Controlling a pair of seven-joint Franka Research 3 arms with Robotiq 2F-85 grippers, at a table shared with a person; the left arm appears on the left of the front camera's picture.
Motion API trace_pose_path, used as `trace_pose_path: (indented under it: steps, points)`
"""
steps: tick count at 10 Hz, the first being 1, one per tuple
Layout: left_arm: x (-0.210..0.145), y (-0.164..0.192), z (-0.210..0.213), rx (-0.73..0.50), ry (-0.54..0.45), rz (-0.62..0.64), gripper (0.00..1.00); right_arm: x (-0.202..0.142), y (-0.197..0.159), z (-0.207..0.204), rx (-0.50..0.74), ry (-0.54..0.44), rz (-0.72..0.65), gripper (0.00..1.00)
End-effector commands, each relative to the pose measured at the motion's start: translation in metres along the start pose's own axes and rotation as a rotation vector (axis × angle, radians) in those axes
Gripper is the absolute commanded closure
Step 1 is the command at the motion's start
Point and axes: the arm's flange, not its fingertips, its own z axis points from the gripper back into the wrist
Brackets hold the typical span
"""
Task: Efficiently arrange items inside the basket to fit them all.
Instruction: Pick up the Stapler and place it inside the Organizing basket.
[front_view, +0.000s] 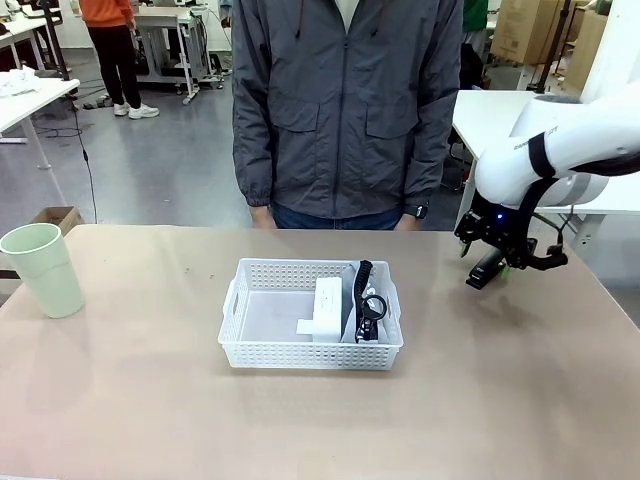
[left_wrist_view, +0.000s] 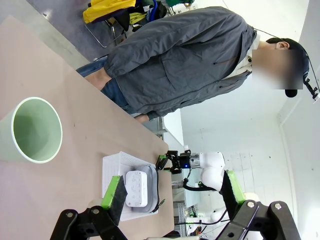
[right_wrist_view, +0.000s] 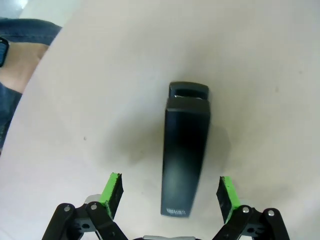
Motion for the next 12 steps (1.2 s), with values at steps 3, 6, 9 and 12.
trace_pose_path:
  steps: [3, 6, 9, 12]
  points:
    - [-0.0003, -0.0010, 0.0005, -0.018, -0.004, -0.016, 0.00, 0.0047, 0.0045, -0.0167, 0.002, -0.028, -0.054, 0.00]
    - [-0.0003, -0.0010, 0.0005, -0.018, -0.004, -0.016, 0.00, 0.0065, 0.0018, -0.0171, 0.010, -0.029, -0.056, 0.00]
    - [-0.0003, -0.0010, 0.0005, -0.018, -0.004, -0.016, 0.00, 0.0071, 0.0014, -0.0168, 0.005, -0.035, -0.079, 0.57]
    - [-0.0003, -0.0010, 0.0005, -0.018, -0.004, -0.016, 0.00, 0.0084, 0.0024, -0.0165, -0.009, -0.032, -0.065, 1.00]
